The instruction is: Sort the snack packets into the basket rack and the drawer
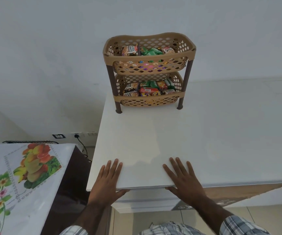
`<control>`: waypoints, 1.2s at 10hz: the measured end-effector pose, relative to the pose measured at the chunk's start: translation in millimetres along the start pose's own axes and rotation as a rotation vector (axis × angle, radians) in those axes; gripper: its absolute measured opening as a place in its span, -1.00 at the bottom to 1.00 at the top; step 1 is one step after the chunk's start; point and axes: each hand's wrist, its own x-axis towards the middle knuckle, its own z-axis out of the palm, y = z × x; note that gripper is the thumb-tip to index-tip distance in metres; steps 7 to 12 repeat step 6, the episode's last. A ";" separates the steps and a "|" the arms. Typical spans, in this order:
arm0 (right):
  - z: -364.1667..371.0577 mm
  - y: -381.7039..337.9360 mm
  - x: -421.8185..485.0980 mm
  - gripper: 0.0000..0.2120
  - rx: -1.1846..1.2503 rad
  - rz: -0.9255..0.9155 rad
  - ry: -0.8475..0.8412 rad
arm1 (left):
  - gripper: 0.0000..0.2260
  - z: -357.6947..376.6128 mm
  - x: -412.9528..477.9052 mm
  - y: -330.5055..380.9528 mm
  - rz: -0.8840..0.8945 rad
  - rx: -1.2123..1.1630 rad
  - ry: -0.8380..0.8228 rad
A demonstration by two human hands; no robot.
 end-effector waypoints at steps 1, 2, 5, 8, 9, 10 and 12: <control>0.9 0.0 -1.1 -0.14 0.014 0.001 0.010 | -0.06 1.0 0.4 -1.2 -0.006 -0.004 -0.027; 1.7 -0.1 -1.6 -0.13 0.028 -0.003 0.017 | -0.05 0.5 0.4 0.6 -0.018 0.027 -0.040; -7.3 2.5 3.9 -0.25 0.109 -0.027 0.116 | -0.20 -17.2 4.3 2.3 -0.037 -0.131 -0.027; -3.7 6.5 13.7 -0.28 0.179 0.082 0.137 | -0.26 -22.1 17.9 11.2 -0.081 -0.138 0.000; -3.7 6.5 13.7 -0.28 0.179 0.082 0.137 | -0.26 -22.1 17.9 11.2 -0.081 -0.138 0.000; -3.7 6.5 13.7 -0.28 0.179 0.082 0.137 | -0.26 -22.1 17.9 11.2 -0.081 -0.138 0.000; -3.7 6.5 13.7 -0.28 0.179 0.082 0.137 | -0.26 -22.1 17.9 11.2 -0.081 -0.138 0.000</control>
